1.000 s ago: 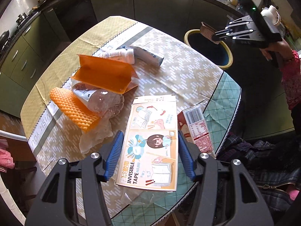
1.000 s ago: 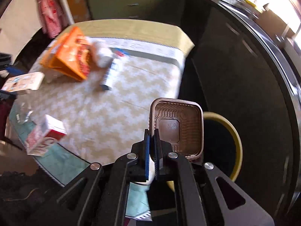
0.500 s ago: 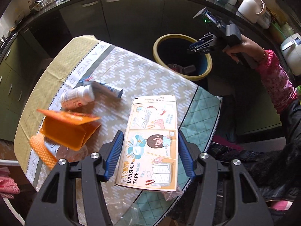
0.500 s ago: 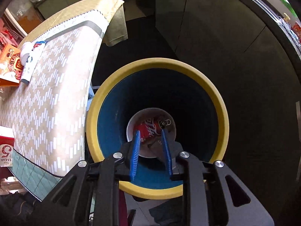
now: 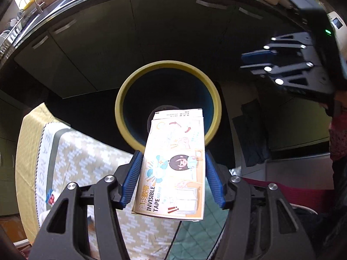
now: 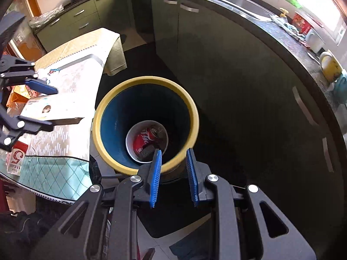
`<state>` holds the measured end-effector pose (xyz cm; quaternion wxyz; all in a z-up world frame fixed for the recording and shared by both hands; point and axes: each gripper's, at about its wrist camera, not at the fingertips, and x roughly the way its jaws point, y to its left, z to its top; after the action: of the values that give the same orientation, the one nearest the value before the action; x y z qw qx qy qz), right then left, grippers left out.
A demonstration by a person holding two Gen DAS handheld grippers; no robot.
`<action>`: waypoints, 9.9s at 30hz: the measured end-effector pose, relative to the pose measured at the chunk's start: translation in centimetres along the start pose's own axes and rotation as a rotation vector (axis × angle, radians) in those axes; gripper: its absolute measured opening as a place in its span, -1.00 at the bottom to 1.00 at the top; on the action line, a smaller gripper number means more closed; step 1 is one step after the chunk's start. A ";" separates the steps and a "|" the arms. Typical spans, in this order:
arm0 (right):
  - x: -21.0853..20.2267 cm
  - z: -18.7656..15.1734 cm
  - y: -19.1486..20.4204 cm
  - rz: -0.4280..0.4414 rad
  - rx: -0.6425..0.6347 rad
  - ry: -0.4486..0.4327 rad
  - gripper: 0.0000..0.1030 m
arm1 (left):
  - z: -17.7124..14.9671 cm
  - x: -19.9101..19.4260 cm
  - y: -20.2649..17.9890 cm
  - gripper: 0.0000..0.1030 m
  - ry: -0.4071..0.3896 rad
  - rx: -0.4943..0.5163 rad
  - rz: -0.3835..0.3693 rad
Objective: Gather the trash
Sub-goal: 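Drop the brown tray into the bin with the right tool while the left tool drops the tape box, then grasp the white milk carton with the right tool, then drop the milk carton in the bin with right tool while left grasps plastic cup, then release the clear plastic cup into the bin with the left tool, then move both tools back over the table toward the orange packaging, then grasp the orange packaging with the right tool while the left tool grasps the clear water bottle, then carry the orange packaging over the bin and release it with the right tool, then carry the clear water bottle over the bin and release it with the left tool, then grasp the orange foam net with the left tool while the right tool reaches for the white pill bottle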
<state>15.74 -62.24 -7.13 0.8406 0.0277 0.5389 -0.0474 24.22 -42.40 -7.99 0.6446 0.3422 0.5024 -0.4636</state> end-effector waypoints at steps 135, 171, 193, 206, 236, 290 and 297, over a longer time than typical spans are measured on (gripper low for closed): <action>0.6 -4.5 -5.9 -0.191 -0.210 0.102 0.28 | 6.9 5.8 -1.4 -0.08 -0.067 0.032 0.101; 3.1 16.6 45.3 0.263 -0.703 0.120 -0.53 | -34.2 -16.7 15.8 0.05 -0.126 -0.651 0.380; 8.2 17.4 48.3 0.257 -0.654 0.260 -0.82 | -35.0 -15.8 16.6 0.08 -0.108 -0.665 0.368; 2.2 17.5 37.9 0.357 -0.543 0.158 -0.95 | -33.1 -10.9 23.3 0.27 -0.045 -0.918 0.177; 8.4 13.6 8.1 0.173 -0.108 0.179 -0.95 | -28.1 -2.9 27.4 -0.52 0.027 -1.064 -0.013; 0.2 -3.9 -5.0 0.183 0.112 -0.043 -0.25 | 1.5 3.9 4.5 -0.20 0.016 -0.463 -0.150; 0.8 2.6 4.7 0.196 -0.123 -0.020 -0.20 | -10.0 -7.4 8.8 -0.02 -0.053 -0.531 -0.018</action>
<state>18.98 -57.86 -6.80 0.8467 0.0281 0.5269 0.0682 28.75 -28.54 -3.71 0.7206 0.1445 0.5924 -0.3301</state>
